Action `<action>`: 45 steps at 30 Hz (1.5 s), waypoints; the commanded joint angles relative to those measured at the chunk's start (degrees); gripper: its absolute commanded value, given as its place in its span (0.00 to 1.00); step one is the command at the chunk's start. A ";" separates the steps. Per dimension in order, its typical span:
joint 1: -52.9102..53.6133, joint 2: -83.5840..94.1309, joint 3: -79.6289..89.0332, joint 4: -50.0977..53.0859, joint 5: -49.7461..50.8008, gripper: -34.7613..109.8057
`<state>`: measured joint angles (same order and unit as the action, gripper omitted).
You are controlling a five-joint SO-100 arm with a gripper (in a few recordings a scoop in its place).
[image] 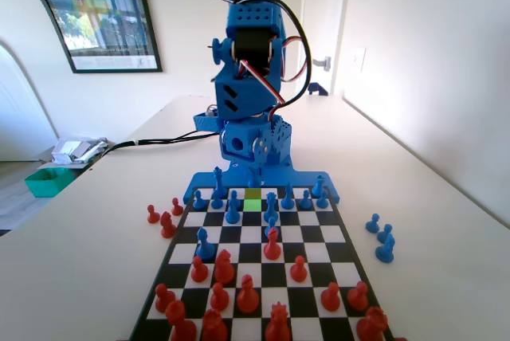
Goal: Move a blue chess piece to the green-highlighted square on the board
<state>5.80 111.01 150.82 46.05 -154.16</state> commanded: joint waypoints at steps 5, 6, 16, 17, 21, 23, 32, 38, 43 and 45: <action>0.70 -2.72 -0.88 -5.27 0.88 0.26; 0.70 -2.90 -0.53 -5.89 0.88 0.26; 1.76 -4.75 1.32 -11.51 0.35 0.26; 2.02 -4.75 2.02 -12.57 0.00 0.26; 2.29 -4.92 4.39 -15.73 -1.14 0.26; 2.29 -5.01 4.75 -16.08 -1.23 0.26; 2.37 -5.27 4.92 -16.52 -0.79 0.26; 2.11 -5.62 5.62 -18.46 -0.09 0.26; 1.76 -5.71 6.42 -19.78 0.44 0.26; 1.58 -5.71 6.86 -20.21 0.53 0.26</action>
<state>7.03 104.68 157.32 26.28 -153.11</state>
